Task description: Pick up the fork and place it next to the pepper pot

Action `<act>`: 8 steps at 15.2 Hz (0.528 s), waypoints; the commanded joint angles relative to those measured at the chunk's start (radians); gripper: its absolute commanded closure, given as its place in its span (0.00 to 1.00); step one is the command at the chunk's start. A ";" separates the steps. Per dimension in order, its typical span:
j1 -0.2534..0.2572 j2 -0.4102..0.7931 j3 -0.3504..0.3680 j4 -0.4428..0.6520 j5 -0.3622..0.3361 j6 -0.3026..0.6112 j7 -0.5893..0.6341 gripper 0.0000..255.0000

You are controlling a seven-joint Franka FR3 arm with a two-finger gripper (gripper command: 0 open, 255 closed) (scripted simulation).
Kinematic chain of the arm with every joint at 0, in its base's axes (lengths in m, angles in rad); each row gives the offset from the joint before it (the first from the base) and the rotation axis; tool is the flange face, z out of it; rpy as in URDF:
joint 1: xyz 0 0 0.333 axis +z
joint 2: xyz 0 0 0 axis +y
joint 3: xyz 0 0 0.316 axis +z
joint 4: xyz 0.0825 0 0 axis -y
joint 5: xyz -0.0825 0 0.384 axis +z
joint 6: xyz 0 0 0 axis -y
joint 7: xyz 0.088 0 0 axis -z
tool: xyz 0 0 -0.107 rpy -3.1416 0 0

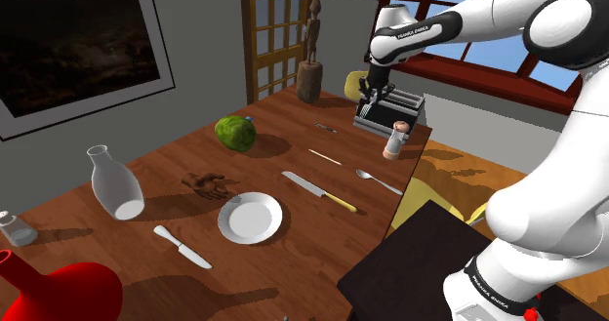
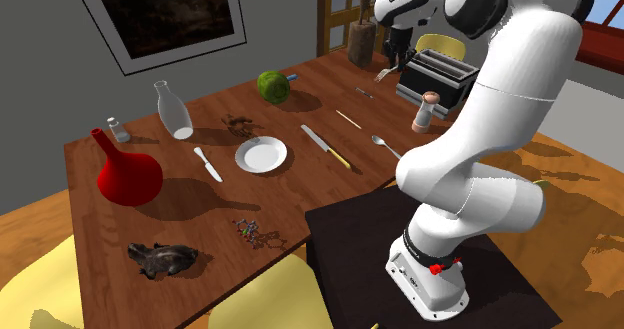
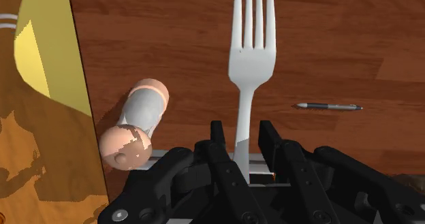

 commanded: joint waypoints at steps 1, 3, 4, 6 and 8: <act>-0.004 0.051 -0.014 0.078 -0.014 -0.027 -0.028 1.00; -0.006 0.109 -0.029 0.163 -0.027 -0.054 -0.057 1.00; -0.006 0.139 -0.036 0.209 -0.034 -0.068 -0.071 1.00; -0.003 0.204 -0.051 0.308 -0.046 -0.102 -0.102 1.00; 0.004 0.278 -0.066 0.428 -0.057 -0.144 -0.137 1.00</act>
